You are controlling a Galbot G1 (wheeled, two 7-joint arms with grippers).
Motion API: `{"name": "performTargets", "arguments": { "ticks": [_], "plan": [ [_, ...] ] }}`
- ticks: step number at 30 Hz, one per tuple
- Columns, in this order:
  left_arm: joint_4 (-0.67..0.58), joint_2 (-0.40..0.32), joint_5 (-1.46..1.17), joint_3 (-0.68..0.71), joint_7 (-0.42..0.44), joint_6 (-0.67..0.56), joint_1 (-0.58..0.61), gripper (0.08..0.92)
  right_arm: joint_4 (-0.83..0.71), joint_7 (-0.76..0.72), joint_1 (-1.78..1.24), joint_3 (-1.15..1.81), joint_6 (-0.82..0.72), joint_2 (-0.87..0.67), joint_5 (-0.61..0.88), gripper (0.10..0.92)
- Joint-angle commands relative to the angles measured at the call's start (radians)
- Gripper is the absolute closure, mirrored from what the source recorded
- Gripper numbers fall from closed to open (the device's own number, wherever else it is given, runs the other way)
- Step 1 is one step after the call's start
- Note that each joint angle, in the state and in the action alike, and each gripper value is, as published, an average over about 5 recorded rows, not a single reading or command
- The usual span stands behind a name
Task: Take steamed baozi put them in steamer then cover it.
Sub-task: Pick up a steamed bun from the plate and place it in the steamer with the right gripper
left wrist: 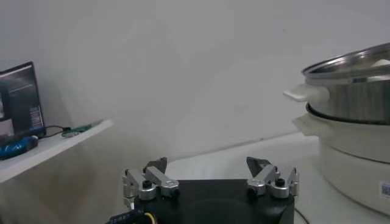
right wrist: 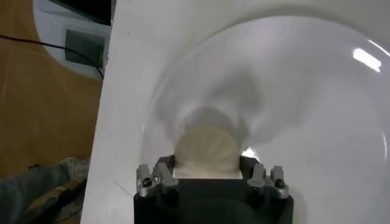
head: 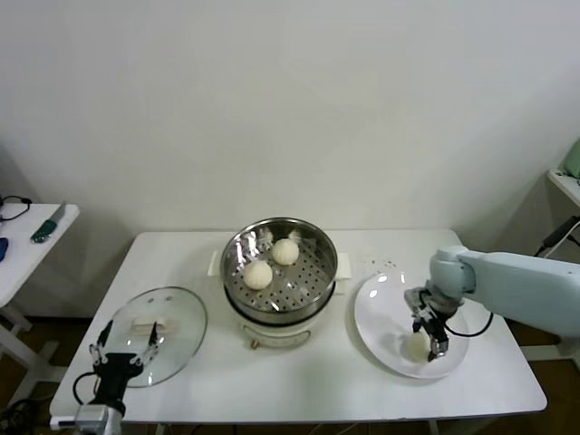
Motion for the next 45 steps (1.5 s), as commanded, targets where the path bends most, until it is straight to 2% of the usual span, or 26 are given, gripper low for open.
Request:
{"name": "performTargets", "arguments": {
  "ticks": [1, 10, 20, 26, 33, 45],
  "plan": [
    [-0.002, 0.005, -0.002, 0.003, 0.000, 0.001, -0.003, 0.177, -0.003, -0.025, 0.173, -0.055, 0.077, 0.035, 0.020, 0.341],
    [-0.009, 0.007, 0.007, 0.011, 0.002, 0.003, 0.000, 0.177, 0.013, -0.081, 0.518, -0.173, 0.412, 0.189, 0.009, 0.340],
    [-0.015, 0.000, 0.026, 0.024, 0.007, 0.008, 0.001, 0.177, -0.039, -0.136, 0.642, -0.089, 0.606, 0.402, -0.004, 0.338],
    [-0.020, 0.000, 0.025, 0.027, 0.007, 0.010, 0.004, 0.177, -0.043, -0.145, 0.561, 0.015, 0.631, 0.555, -0.038, 0.338],
    [-0.028, 0.022, 0.020, 0.018, 0.012, 0.016, 0.011, 0.177, -0.072, -0.146, 0.386, 0.088, 0.640, 0.685, -0.152, 0.333],
    [-0.019, 0.038, 0.007, 0.018, 0.012, 0.014, 0.012, 0.177, -0.113, -0.170, 0.270, 0.059, 0.710, 0.783, -0.226, 0.330]
  ]
}}
